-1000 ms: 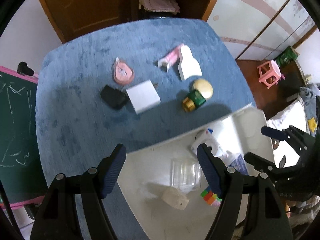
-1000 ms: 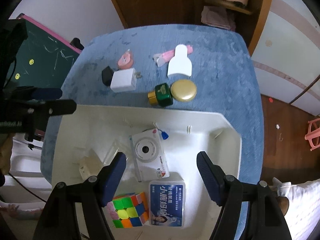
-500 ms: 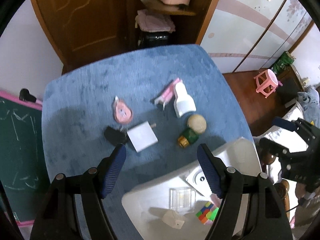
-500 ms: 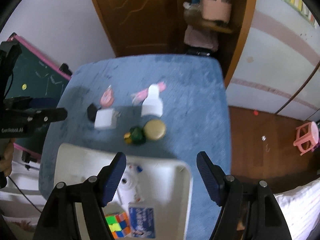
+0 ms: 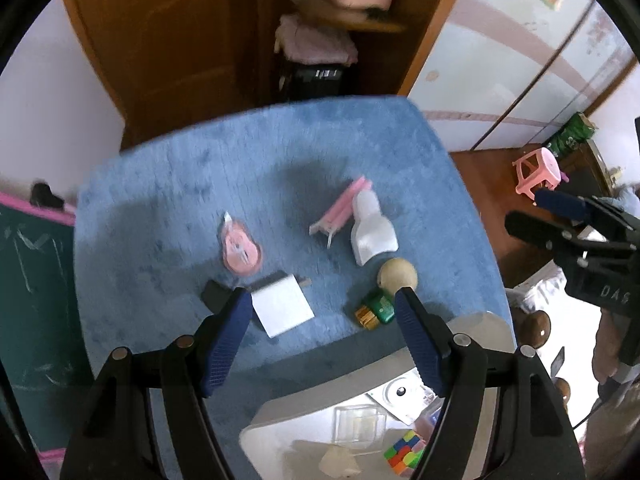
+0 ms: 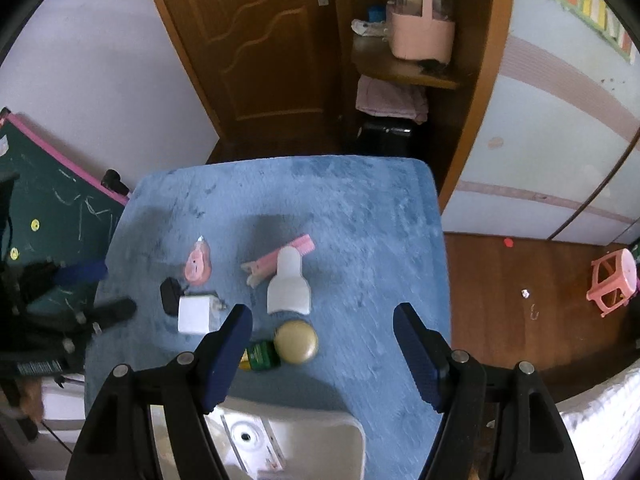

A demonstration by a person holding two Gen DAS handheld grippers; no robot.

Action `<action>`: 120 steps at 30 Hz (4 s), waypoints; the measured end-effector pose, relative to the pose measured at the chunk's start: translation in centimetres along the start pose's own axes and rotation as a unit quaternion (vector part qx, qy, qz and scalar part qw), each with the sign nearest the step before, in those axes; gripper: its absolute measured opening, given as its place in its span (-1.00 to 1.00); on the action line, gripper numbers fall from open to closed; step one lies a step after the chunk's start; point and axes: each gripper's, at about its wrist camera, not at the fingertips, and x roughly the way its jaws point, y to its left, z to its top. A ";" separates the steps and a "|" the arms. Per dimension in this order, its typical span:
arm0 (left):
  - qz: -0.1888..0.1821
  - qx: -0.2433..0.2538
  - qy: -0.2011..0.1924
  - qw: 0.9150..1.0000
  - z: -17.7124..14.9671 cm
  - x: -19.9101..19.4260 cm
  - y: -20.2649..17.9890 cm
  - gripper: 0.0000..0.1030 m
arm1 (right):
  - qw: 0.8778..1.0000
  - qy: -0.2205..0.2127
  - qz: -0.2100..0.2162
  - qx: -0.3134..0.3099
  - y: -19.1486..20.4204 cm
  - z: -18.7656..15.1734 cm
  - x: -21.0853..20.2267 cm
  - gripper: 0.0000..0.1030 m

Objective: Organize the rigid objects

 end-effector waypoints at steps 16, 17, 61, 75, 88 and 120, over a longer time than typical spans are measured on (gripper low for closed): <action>0.026 -0.113 0.119 0.986 -1.0 10.8 2.9 0.49 | 0.986 0.157 0.025 0.044 1.9 0.2 16.3 0.43; 0.028 -0.115 0.122 0.985 -1.1 11.1 2.9 0.49 | 0.986 0.161 0.024 0.046 1.9 0.1 16.7 0.43; 0.048 -0.177 0.123 0.975 -6.1 11.8 4.7 0.14 | 0.993 0.100 0.049 0.041 1.6 -1.8 11.3 0.09; 0.015 -0.144 0.046 0.988 -7.3 1.8 1.8 0.13 | 0.995 0.012 0.096 0.029 3.7 -4.4 1.0 0.09; -0.006 -0.025 0.032 0.999 -10.5 -3.2 -1.5 0.13 | 0.995 0.050 0.085 0.002 4.5 -13.2 -1.4 0.09; 0.027 0.050 0.143 0.988 -17.7 4.7 -2.7 0.40 | 0.985 0.156 -0.011 -0.070 7.0 -20.8 5.7 0.31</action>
